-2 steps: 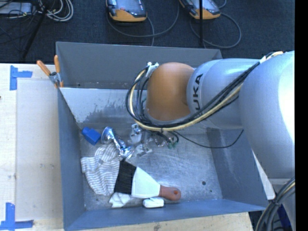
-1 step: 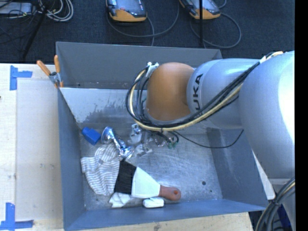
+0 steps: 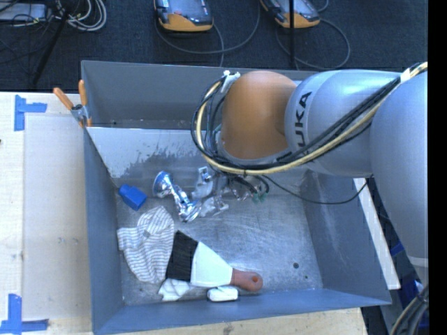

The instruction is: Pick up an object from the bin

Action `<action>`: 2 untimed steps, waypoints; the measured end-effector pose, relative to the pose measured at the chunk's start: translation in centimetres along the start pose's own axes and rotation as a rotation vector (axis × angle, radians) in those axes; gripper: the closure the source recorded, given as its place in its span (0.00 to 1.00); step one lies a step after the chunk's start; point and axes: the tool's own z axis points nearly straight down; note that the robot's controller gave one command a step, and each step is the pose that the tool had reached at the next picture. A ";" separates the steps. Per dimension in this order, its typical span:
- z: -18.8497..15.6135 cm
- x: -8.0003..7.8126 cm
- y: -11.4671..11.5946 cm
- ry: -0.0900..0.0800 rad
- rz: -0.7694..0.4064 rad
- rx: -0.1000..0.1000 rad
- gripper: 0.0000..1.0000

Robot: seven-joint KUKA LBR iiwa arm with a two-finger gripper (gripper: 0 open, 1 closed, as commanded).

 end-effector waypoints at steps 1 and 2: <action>-6.0 -0.6 0.3 -0.002 -0.027 0.001 1.00; -4.3 -0.6 1.5 -0.018 -0.194 0.006 1.00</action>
Offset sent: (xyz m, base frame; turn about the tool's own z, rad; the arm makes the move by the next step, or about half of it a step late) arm -0.0149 0.0307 -0.0618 -0.4941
